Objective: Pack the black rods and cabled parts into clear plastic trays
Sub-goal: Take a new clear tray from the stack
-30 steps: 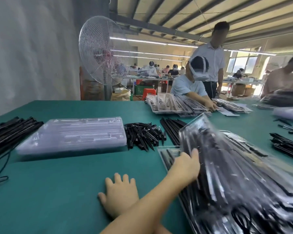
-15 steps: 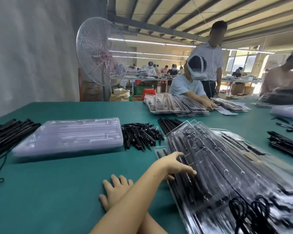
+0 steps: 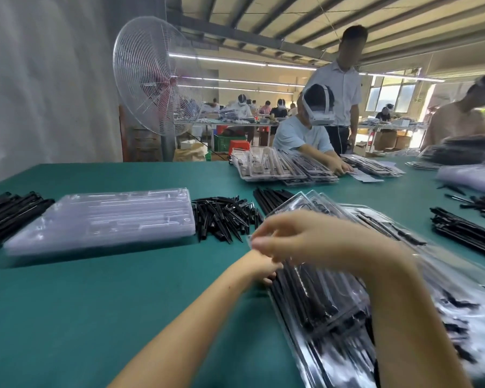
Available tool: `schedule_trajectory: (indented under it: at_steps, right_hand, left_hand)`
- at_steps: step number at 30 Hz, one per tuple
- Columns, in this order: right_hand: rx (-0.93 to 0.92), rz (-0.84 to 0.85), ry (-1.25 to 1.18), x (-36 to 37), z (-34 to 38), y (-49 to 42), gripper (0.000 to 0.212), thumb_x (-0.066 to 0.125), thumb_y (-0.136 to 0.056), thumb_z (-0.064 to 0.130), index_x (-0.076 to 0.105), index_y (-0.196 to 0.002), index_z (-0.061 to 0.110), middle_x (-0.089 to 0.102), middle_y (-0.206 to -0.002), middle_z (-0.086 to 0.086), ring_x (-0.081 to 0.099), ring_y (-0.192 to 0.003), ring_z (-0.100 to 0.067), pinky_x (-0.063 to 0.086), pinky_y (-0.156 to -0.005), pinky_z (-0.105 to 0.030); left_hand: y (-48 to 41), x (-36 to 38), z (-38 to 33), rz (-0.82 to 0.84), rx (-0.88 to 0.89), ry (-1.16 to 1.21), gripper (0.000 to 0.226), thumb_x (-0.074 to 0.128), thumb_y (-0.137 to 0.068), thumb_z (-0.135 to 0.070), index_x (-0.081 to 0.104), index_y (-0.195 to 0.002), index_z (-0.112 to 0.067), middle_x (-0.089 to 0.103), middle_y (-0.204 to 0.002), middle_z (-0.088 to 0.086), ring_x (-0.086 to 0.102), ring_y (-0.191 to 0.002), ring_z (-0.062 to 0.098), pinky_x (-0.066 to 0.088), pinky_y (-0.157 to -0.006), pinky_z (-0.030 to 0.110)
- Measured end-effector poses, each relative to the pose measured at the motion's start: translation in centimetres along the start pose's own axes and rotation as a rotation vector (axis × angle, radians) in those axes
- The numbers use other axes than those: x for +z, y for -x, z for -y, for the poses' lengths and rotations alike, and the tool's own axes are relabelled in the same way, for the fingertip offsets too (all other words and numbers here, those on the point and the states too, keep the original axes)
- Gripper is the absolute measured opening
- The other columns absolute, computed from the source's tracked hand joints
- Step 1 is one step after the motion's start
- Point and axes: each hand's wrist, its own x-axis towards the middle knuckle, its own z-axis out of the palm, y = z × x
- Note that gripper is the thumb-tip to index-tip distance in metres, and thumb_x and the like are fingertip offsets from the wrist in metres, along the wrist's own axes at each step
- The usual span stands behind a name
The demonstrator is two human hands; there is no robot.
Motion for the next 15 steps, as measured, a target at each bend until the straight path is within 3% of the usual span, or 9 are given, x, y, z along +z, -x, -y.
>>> schedule_trajectory:
  at_steps: [1,3,5,7,9,12,15]
  right_hand:
    - [0.076,-0.21,0.009,-1.2,-0.8,-1.3,0.034,0.053,-0.09,0.045,0.063,-0.108,0.018,0.068,-0.106,-0.008,0.064,-0.099,-0.025,0.051,-0.09,-0.044]
    - [0.401,-0.554,0.15,-4.4,-2.8,-4.1,0.051,0.055,-0.089,0.044,0.049,-0.128,0.012,0.05,-0.133,-0.021,0.046,-0.123,-0.039,0.038,-0.103,-0.056]
    - [0.724,-0.521,0.182,-5.4,-5.1,-5.8,0.087,0.057,-0.086,0.053,0.013,-0.149,0.013,0.018,-0.152,-0.025,0.017,-0.139,-0.045,0.016,-0.11,-0.063]
    - [0.863,-0.403,0.13,-4.7,-7.9,-7.3,0.108,0.06,-0.081,0.059,-0.005,-0.15,0.009,0.007,-0.155,-0.025,0.01,-0.141,-0.045,0.013,-0.112,-0.061]
    - [0.951,-0.38,0.16,-3.6,-9.8,-8.0,0.109,0.066,-0.077,0.057,0.003,-0.15,0.005,0.014,-0.153,-0.026,0.018,-0.138,-0.044,0.023,-0.11,-0.057]
    - [1.008,-0.425,0.251,-3.1,-10.9,-8.2,0.094,0.071,-0.07,0.059,0.034,-0.14,0.008,0.028,-0.142,-0.025,0.03,-0.126,-0.038,0.035,-0.097,-0.045]
    - [1.013,-0.325,0.226,-4.2,-11.4,-8.5,0.101,0.069,-0.065,0.068,0.032,-0.142,0.013,0.028,-0.146,-0.018,0.03,-0.13,-0.035,0.034,-0.098,-0.04]
  left_hand:
    - [-0.8,0.0,0.2,0.061,0.161,0.222,0.027,0.051,-0.095,-0.009,0.056,-0.118,0.004,0.054,-0.085,0.001,0.055,-0.088,0.016,0.053,-0.087,0.032]
    - [-0.1,-0.4,1.2,0.095,0.298,0.365,0.015,0.05,-0.095,-0.012,0.06,-0.101,-0.004,0.056,-0.088,0.002,0.055,-0.088,0.016,0.052,-0.084,0.028]
    - [-0.1,-0.5,1.7,0.076,0.319,0.36,0.007,0.05,-0.094,-0.013,0.055,-0.089,-0.012,0.054,-0.092,0.006,0.051,-0.085,0.018,0.048,-0.078,0.026]
    - [0.1,0.0,2.0,0.083,0.348,0.332,0.004,0.049,-0.093,-0.014,0.054,-0.091,-0.014,0.051,-0.093,0.006,0.047,-0.084,0.018,0.041,-0.075,0.026]
    - [0.4,0.4,2.2,0.068,0.363,0.324,0.017,0.051,-0.092,-0.017,0.058,-0.107,-0.015,0.056,-0.101,0.003,0.051,-0.088,0.017,0.042,-0.074,0.024]
    - [0.4,0.9,2.6,0.032,0.371,0.305,0.034,0.051,-0.093,-0.021,0.051,-0.126,-0.014,0.055,-0.121,0.003,0.055,-0.099,0.017,0.045,-0.07,0.021]
    - [0.8,1.5,2.5,0.022,0.395,0.276,0.032,0.05,-0.094,-0.028,0.049,-0.122,-0.012,0.053,-0.122,0.005,0.053,-0.1,0.018,0.043,-0.077,0.026]
